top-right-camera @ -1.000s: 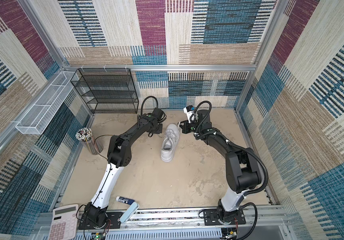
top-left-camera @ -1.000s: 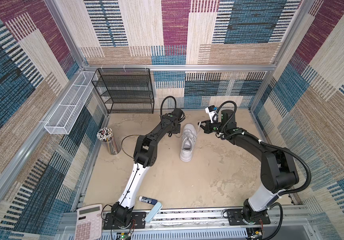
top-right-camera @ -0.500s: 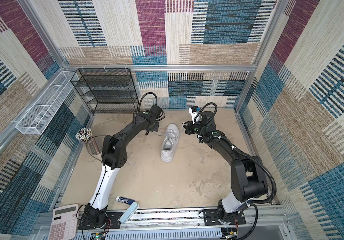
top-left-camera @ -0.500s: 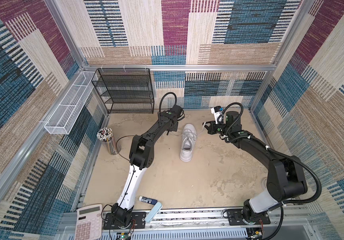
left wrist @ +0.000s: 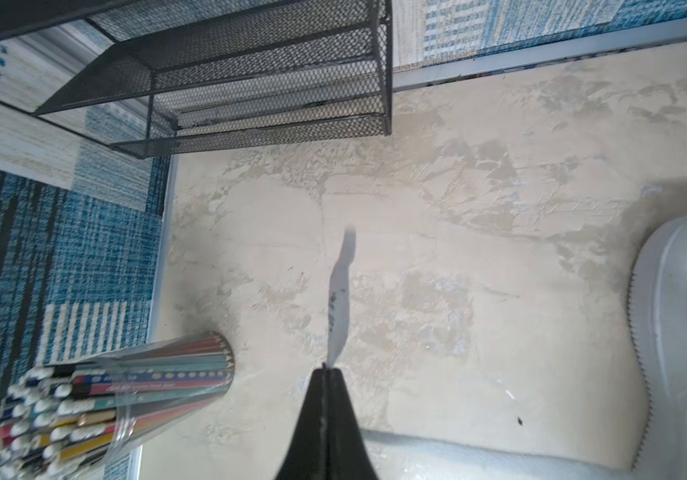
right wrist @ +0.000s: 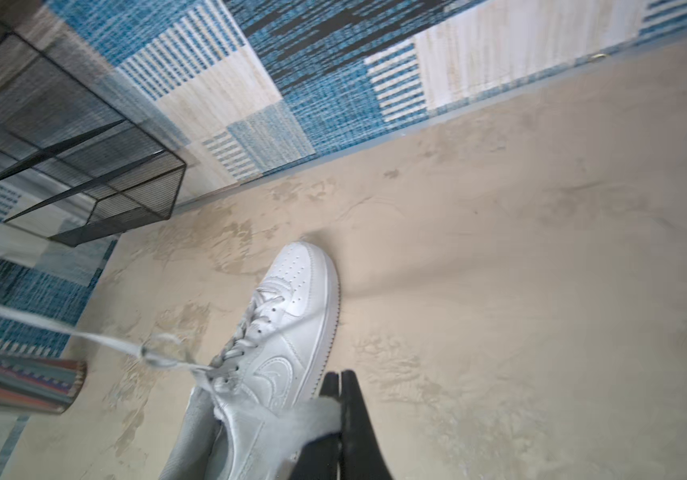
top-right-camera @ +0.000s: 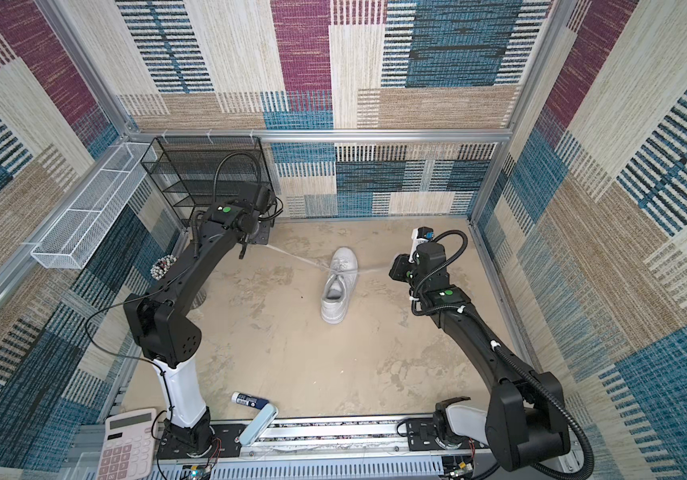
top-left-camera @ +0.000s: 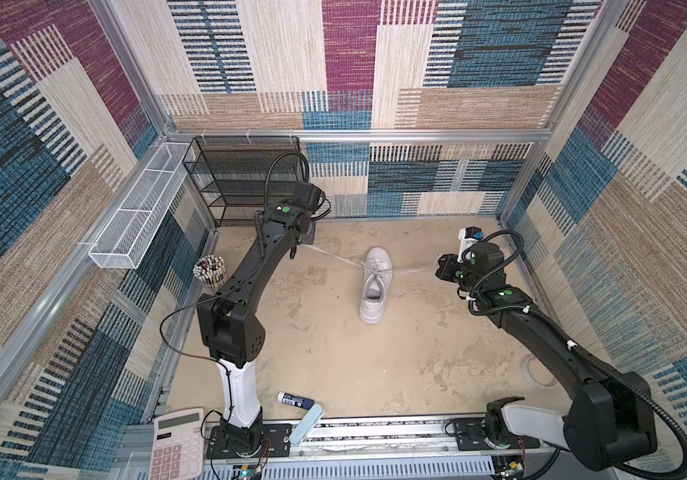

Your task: Tie the shoes

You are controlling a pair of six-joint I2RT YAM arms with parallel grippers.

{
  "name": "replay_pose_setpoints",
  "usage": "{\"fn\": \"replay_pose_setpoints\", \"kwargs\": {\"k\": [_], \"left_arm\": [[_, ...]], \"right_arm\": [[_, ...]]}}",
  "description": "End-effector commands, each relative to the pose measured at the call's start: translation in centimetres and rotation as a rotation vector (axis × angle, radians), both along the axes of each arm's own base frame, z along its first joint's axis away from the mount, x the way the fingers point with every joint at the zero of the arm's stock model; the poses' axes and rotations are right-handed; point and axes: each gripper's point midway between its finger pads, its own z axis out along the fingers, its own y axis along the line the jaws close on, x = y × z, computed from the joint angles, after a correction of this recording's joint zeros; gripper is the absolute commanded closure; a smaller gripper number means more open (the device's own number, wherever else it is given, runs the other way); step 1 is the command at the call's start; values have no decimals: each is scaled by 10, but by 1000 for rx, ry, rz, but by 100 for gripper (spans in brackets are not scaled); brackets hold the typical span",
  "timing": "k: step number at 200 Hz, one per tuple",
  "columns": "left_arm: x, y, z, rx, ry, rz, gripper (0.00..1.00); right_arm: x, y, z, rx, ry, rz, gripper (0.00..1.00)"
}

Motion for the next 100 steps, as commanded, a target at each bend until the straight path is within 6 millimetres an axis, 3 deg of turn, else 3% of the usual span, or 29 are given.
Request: {"fn": "replay_pose_setpoints", "kwargs": {"k": [1, 49, 100], "left_arm": [[-13, 7, 6, 23, 8, -11, 100], [-18, 18, 5, 46, 22, -14, 100], [-7, 4, -12, -8, 64, -53, 100]], "right_arm": [[-2, -33, 0, -37, 7, -160, 100], [-18, -104, 3, -169, 46, -463, 100], [-27, -143, -11, -249, 103, -619, 100]]}}
